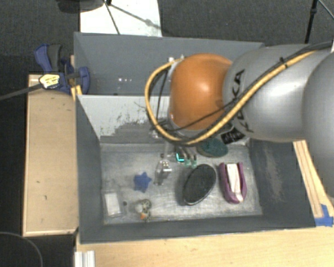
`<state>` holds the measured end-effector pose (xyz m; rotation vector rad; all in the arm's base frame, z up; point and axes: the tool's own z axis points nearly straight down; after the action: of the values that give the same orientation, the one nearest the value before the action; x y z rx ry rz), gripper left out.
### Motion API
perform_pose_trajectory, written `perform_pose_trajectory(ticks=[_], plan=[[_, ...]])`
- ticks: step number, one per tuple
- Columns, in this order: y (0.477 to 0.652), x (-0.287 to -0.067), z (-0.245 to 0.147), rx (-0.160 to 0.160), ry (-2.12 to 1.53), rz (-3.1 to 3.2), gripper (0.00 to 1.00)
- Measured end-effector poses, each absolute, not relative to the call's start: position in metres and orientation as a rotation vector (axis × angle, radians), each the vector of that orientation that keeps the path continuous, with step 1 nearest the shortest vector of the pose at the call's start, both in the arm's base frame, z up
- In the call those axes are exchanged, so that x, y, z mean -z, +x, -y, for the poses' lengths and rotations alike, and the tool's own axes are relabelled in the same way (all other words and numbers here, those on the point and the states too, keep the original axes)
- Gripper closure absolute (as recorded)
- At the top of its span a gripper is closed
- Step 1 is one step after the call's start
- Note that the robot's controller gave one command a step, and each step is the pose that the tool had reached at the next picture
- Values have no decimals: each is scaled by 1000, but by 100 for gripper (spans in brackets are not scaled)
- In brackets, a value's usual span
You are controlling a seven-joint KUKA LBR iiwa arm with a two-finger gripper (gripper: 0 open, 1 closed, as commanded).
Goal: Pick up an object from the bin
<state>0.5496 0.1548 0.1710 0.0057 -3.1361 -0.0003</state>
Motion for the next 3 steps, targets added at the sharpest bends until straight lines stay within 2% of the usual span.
perform_pose_trajectory(ticks=[1,2,3], plan=[[488,-74,-121,3,462,3126,0],[493,-145,-72,0,-58,3148,0],[479,-242,-93,2,313,3134,0]])
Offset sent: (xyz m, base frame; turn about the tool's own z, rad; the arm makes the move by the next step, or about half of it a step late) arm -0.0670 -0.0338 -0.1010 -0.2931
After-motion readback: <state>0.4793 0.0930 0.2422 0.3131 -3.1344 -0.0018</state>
